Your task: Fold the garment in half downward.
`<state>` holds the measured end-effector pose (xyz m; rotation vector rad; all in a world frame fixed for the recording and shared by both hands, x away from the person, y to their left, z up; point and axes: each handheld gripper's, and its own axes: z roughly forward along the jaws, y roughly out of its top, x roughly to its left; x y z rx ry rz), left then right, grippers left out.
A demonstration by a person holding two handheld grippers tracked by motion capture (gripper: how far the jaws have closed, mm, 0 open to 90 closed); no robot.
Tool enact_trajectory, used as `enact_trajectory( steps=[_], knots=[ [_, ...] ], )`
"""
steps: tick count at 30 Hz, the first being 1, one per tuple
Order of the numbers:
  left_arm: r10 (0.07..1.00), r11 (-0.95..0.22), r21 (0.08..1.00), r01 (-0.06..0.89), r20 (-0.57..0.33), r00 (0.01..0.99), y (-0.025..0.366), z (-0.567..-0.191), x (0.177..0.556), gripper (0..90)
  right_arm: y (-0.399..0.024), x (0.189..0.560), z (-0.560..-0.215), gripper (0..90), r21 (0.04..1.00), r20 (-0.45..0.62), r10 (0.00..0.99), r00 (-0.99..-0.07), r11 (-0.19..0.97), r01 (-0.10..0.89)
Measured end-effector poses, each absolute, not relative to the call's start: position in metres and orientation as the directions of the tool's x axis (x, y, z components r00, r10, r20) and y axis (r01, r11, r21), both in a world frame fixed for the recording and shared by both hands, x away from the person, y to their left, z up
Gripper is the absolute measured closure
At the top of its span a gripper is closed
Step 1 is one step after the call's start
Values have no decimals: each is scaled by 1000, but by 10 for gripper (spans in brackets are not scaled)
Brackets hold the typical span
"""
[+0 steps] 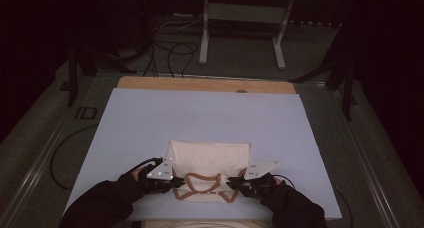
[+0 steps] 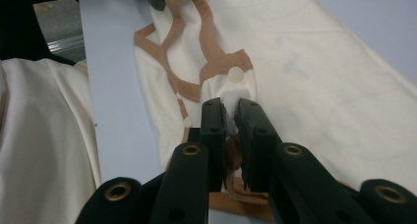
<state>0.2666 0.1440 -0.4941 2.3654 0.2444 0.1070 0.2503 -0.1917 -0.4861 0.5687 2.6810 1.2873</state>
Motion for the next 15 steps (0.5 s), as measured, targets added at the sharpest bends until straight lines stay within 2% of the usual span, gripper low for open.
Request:
enact_trajectory(
  steps=[6, 8, 12, 15],
  knots=[
    [219, -674, 709, 208, -77, 973, 151, -503, 266, 869, -193, 248, -492, 814, 764, 94, 365, -926, 570, 302],
    [204, -676, 710, 197, -77, 976, 152, -504, 264, 849, -195, 248, -495, 809, 761, 121, 362, -924, 565, 320],
    [192, -667, 716, 207, -104, 976, 153, -505, 261, 776, -197, 247, -499, 737, 761, 149, 349, -925, 557, 333],
    [191, -667, 716, 209, -107, 976, 153, -505, 257, 658, -198, 246, -497, 705, 770, 162, 323, -933, 550, 324]
  ],
)
